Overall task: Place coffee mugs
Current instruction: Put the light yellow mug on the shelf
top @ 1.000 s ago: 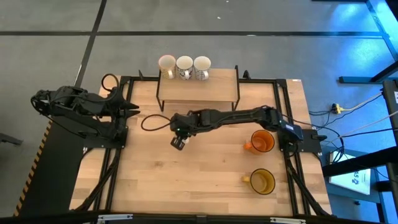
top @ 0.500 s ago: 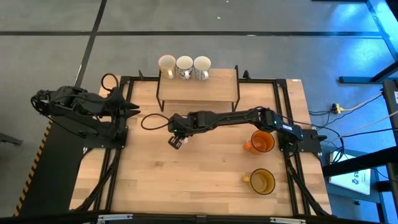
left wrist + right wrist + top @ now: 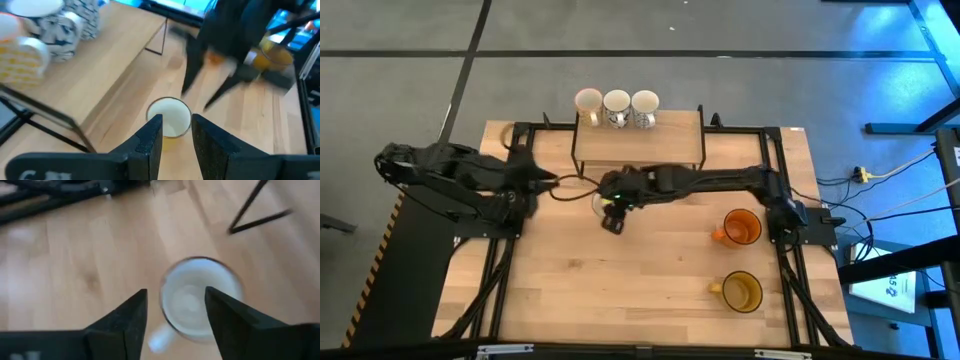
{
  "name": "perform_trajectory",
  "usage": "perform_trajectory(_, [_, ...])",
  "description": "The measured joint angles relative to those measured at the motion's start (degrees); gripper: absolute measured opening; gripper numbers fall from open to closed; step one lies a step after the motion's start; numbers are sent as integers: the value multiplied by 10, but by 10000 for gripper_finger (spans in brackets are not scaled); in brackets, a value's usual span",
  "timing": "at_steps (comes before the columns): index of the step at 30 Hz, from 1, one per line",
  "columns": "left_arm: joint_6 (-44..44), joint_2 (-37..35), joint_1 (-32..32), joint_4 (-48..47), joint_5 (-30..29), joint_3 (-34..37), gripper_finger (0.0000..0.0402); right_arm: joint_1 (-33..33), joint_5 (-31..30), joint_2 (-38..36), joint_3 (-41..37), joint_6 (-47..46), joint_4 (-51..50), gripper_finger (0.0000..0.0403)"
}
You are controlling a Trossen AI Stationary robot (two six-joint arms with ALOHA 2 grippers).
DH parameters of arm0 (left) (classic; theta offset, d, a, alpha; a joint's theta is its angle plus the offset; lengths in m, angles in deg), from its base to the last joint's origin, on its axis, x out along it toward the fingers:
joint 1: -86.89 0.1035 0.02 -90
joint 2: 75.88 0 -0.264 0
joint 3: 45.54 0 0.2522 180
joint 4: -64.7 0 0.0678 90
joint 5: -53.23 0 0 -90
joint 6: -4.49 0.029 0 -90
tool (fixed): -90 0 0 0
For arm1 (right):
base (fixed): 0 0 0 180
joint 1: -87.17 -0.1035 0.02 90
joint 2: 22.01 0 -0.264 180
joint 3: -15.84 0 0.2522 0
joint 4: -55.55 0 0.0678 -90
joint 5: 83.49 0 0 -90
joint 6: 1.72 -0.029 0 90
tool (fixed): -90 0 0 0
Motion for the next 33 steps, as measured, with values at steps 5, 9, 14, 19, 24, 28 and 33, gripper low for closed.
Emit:
perform_trajectory(5, [-47, 80, -14, 24, 13, 0, 99, -27, -33, -53, 0, 93, -82, 198])
perform_trajectory(9, [-105, 134, -64, 52, -24, 14, 99, -44, -34, -80, -48, 135, -87, 199])
perform_trajectory(14, [-206, 162, -146, 66, -112, 56, 99, -47, 11, -141, -243, 143, 56, 199])
perform_trajectory(19, [-283, 160, -198, 97, -125, 108, 99, -47, 54, -221, -492, 109, 350, 199])
perform_trajectory(24, [-313, 161, -219, 101, -110, 120, 99, -59, 51, -232, -661, 85, 661, 199])
perform_trajectory(28, [-310, 160, -218, 100, -106, 120, 99, -61, 26, -189, -716, 89, 781, 199])
perform_trajectory(33, [-300, 160, -219, 100, -99, 120, 99, -59, -10, -138, -712, 85, 847, 199])
